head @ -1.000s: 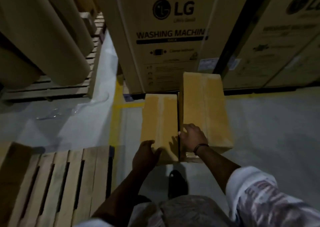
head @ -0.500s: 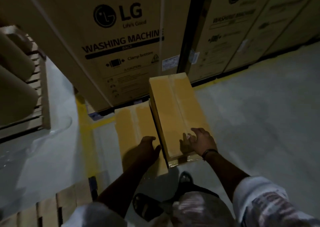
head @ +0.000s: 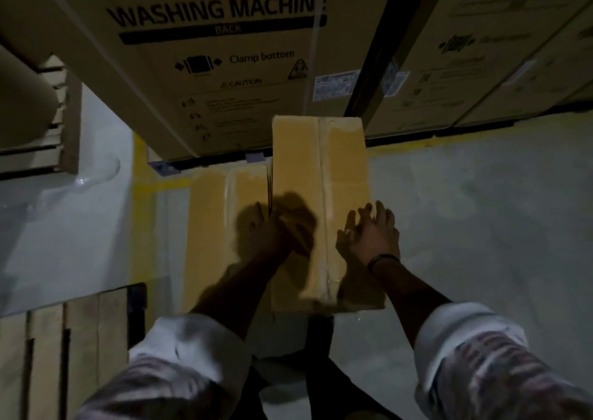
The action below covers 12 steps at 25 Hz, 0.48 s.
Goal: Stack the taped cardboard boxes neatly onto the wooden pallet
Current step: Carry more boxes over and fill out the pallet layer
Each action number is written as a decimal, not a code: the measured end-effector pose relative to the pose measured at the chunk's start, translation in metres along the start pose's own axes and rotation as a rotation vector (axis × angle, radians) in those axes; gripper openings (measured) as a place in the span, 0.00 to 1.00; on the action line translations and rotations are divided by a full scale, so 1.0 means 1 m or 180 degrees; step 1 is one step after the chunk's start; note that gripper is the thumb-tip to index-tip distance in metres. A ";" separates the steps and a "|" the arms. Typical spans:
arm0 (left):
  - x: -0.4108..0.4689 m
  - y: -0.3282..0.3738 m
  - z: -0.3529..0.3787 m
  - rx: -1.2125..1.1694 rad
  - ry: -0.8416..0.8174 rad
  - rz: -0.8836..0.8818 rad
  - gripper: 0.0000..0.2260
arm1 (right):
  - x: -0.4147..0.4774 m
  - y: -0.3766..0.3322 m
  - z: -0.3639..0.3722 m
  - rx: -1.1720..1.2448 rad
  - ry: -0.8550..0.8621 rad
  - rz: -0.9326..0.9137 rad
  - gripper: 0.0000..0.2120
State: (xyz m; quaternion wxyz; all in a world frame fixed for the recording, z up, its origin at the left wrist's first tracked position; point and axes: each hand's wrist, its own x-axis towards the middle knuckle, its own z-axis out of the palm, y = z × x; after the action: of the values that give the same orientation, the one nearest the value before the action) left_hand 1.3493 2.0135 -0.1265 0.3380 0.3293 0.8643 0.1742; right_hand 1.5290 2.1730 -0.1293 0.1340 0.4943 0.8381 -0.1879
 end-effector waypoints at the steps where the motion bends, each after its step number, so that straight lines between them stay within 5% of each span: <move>1: 0.011 0.005 0.005 0.0004 -0.0025 -0.0100 0.32 | 0.012 0.004 0.001 0.0056 -0.0016 -0.0048 0.29; 5: 0.050 0.011 0.023 0.0115 0.0123 -0.0287 0.41 | 0.051 0.019 0.009 0.0002 -0.0084 -0.0422 0.27; 10: 0.073 0.005 0.043 -0.0158 0.0094 -0.0503 0.34 | 0.079 0.024 0.025 0.0417 -0.0296 -0.0460 0.31; 12: 0.072 0.005 0.045 -0.0295 0.0022 -0.0495 0.40 | 0.080 0.021 0.027 0.0711 -0.0273 -0.0401 0.34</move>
State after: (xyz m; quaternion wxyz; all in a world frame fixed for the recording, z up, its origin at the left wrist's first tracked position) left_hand 1.3430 2.0700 -0.1901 0.3624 0.2445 0.8794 0.1884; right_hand 1.5103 2.2321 -0.1897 0.1018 0.4440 0.8349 -0.3090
